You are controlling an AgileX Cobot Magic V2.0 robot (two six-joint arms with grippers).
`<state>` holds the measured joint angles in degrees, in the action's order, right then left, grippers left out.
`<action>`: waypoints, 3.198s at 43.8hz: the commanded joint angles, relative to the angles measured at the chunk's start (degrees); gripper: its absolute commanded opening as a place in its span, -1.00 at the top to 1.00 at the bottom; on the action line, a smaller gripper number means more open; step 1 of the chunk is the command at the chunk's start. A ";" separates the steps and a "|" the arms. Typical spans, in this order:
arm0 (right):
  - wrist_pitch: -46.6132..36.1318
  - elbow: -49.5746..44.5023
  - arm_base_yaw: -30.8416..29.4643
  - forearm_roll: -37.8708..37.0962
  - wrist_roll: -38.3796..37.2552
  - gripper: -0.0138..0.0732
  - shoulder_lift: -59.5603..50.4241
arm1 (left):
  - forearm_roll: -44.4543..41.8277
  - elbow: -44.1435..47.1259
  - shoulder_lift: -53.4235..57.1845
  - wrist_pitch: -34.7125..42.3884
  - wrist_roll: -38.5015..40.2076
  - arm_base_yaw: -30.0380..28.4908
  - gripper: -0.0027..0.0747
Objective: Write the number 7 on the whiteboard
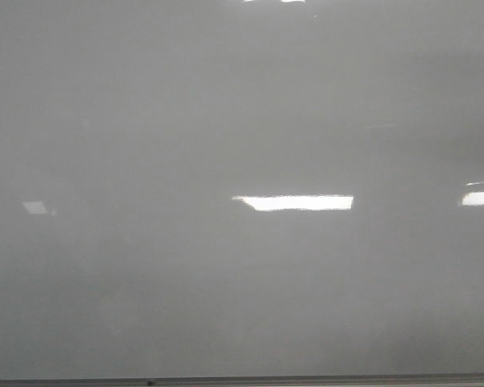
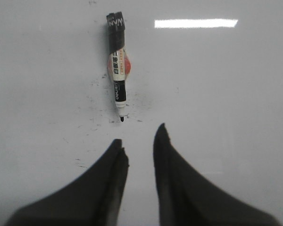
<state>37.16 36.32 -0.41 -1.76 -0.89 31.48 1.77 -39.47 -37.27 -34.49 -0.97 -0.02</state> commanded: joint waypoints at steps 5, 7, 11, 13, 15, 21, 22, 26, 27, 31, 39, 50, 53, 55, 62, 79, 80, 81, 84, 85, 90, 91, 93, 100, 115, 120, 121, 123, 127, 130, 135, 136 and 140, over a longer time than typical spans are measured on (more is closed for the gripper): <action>-3.43 1.52 -0.39 -0.84 0.21 -0.31 0.58 | -0.35 -1.65 -4.76 4.52 0.15 -0.02 -0.42; -3.43 1.52 -0.39 -0.84 0.21 -0.41 0.58 | -0.48 -1.65 -6.18 4.65 0.15 -0.02 -0.44; -3.49 1.52 -0.39 -0.84 0.21 -0.42 0.58 | -0.60 -1.65 -9.29 5.49 0.15 -0.02 -0.43; -3.49 1.52 -0.39 -0.84 0.21 -0.42 0.58 | -0.60 -1.65 -11.38 6.83 0.15 -0.02 -0.43; -3.49 1.52 -0.39 -0.84 0.21 -0.42 0.58 | -0.60 -1.80 -12.93 7.76 0.27 -0.02 -0.43; -3.49 1.52 -0.39 -0.84 0.21 -0.42 0.58 | -0.60 -3.29 -19.19 11.45 0.36 -0.02 -0.43; -3.44 1.52 -0.39 -0.84 0.21 -0.42 0.58 | -0.60 -3.67 -19.80 11.76 0.36 -0.02 -0.43; -3.39 1.52 -0.39 -0.84 0.21 -0.42 0.58 | -0.60 -5.60 -23.83 11.95 0.36 -0.24 -0.43; -3.32 1.52 -0.39 -0.84 0.21 -0.42 0.58 | -0.60 -6.11 -24.42 11.95 0.36 -0.38 -0.43; -3.26 1.52 -0.39 -0.84 0.21 -0.42 0.58 | -0.60 -8.37 -28.18 12.35 0.49 -1.57 -0.43; -3.08 1.52 -0.39 -0.84 0.21 -0.42 0.58 | -0.40 -11.94 -34.41 14.91 0.49 -3.10 -0.43; -3.08 1.52 -0.39 -0.84 0.21 -0.42 0.58 | -0.40 -14.73 -40.77 18.46 0.49 -3.10 -0.43; -3.08 1.52 -0.39 -0.84 0.21 -0.42 0.58 | -0.40 -14.73 -42.09 20.18 0.49 -3.10 -0.43; -3.08 1.52 -0.39 -0.84 0.21 -0.42 0.58 | -0.40 -14.73 -42.89 21.11 0.49 -3.10 -0.43; -3.06 1.52 -0.39 -0.84 0.21 -0.42 0.58 | -0.40 -14.73 -44.98 23.17 0.49 -3.10 -0.41; -3.06 1.52 -0.39 -0.84 0.21 -0.42 0.58 | -0.40 -14.73 -45.46 26.23 0.49 -3.10 0.36; -3.06 1.52 -0.39 -0.84 0.21 -0.42 0.58 | -0.40 -14.73 -45.46 26.23 0.49 -3.10 0.41; -3.06 1.52 -0.39 -0.84 0.21 -0.42 0.58 | -0.40 -14.73 -45.46 26.23 0.49 -3.10 0.45; -3.06 1.52 -0.39 -0.84 0.21 -0.42 0.58 | -0.40 -14.73 -45.24 26.11 0.49 -3.10 0.59; -3.06 1.52 -0.39 -0.84 0.21 -0.42 0.58 | -0.40 -14.73 -44.97 25.82 0.49 -2.99 0.63; -3.06 1.52 -0.39 -0.84 0.21 -0.42 0.58 | -0.40 -14.73 -43.64 24.65 0.49 -2.99 0.85; -3.06 1.52 -0.39 -0.84 0.21 -0.42 0.58 | -0.40 -14.73 -43.24 24.24 0.49 -2.99 0.89; -3.06 1.52 -0.39 -0.84 0.21 -0.42 0.58 | -0.40 -14.73 -42.29 23.36 0.49 -2.99 0.97; -2.63 1.52 -0.39 -0.03 0.21 -0.42 0.58 | -0.30 -14.83 -37.98 19.35 0.49 -2.99 0.98; 7.46 4.84 -0.39 3.71 0.56 -0.42 0.58 | -0.24 -24.92 -31.38 -9.24 -8.83 7.04 0.98; 10.60 6.15 -0.39 4.46 3.54 -0.42 0.63 | 3.28 -28.07 -31.51 -16.49 -15.77 14.34 0.98; 11.31 6.32 -0.39 4.94 4.56 -0.42 0.63 | 4.21 -28.43 -31.62 -16.94 -16.78 15.72 0.98; 12.08 6.54 -0.39 5.94 6.18 -0.42 0.63 | 5.97 -28.49 -31.75 -17.79 -20.30 18.10 0.98; 13.50 6.60 -0.39 10.19 10.82 -0.41 0.63 | 9.30 -28.49 -32.49 -19.03 -25.88 24.51 0.98; 14.61 6.60 -0.39 13.73 14.36 -0.41 0.93 | 9.61 -28.49 -33.77 -20.69 -26.59 28.89 0.98; 15.99 6.71 -0.39 19.51 19.84 -0.41 2.52 | 9.42 -28.49 -37.09 -21.08 -27.51 36.49 0.98; 16.18 6.71 -0.39 20.59 20.98 -0.41 2.90 | 9.31 -28.49 -37.67 -20.81 -28.15 37.85 0.98; 16.97 6.71 -0.18 26.25 27.69 -0.41 4.56 | 9.31 -28.52 -39.94 -20.25 -31.24 43.20 0.98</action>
<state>56.15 41.07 -0.41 18.56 20.50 34.36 10.02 -66.11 -76.85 -57.12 -29.71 38.91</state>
